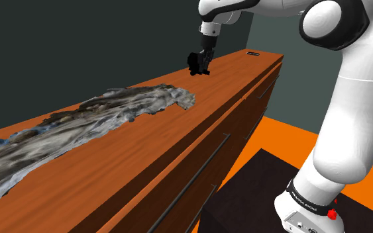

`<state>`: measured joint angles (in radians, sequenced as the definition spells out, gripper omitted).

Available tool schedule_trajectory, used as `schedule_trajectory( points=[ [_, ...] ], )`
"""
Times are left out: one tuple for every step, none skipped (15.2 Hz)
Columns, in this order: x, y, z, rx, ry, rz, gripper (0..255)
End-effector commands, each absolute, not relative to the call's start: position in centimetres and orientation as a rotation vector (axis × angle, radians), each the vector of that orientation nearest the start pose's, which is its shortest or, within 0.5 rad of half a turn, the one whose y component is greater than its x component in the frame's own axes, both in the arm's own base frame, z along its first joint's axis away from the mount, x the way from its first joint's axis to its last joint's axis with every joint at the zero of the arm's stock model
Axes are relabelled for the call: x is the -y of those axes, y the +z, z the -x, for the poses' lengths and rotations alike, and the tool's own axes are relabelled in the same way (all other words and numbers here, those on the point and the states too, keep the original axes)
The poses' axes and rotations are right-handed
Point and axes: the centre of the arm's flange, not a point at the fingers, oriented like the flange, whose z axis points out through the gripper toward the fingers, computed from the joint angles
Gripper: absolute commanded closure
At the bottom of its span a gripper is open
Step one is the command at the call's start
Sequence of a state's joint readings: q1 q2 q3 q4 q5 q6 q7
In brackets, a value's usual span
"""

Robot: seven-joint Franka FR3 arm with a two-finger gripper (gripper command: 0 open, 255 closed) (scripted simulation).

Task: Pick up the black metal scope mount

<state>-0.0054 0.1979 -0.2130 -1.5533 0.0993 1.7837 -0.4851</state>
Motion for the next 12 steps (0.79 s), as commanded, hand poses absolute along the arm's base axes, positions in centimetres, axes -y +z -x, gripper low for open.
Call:
schedule_trajectory(
  points=[
    [11.7,53.7,-61.5,0.390,-0.082,3.076,255],
    [11.7,53.7,-61.5,0.390,-0.082,3.076,255],
    [11.7,53.7,-61.5,0.390,-0.082,3.076,255],
    [11.7,53.7,-61.5,0.390,-0.082,3.076,255],
    [11.7,53.6,-61.6,0.390,-0.081,3.076,255],
    [11.7,54.1,-61.6,0.390,-0.081,3.076,255],
    [11.7,54.6,-61.6,0.390,-0.081,3.076,255],
    [11.7,55.1,-61.6,0.390,-0.081,3.076,255],
    [11.7,55.7,-61.6,0.390,-0.081,3.076,255],
    [11.7,56.2,-61.6,0.390,-0.081,3.076,255],
    [11.7,56.7,-61.6,0.390,-0.081,3.076,255],
    [11.7,57.3,-61.6,0.390,-0.081,3.076,255]
  ],
)
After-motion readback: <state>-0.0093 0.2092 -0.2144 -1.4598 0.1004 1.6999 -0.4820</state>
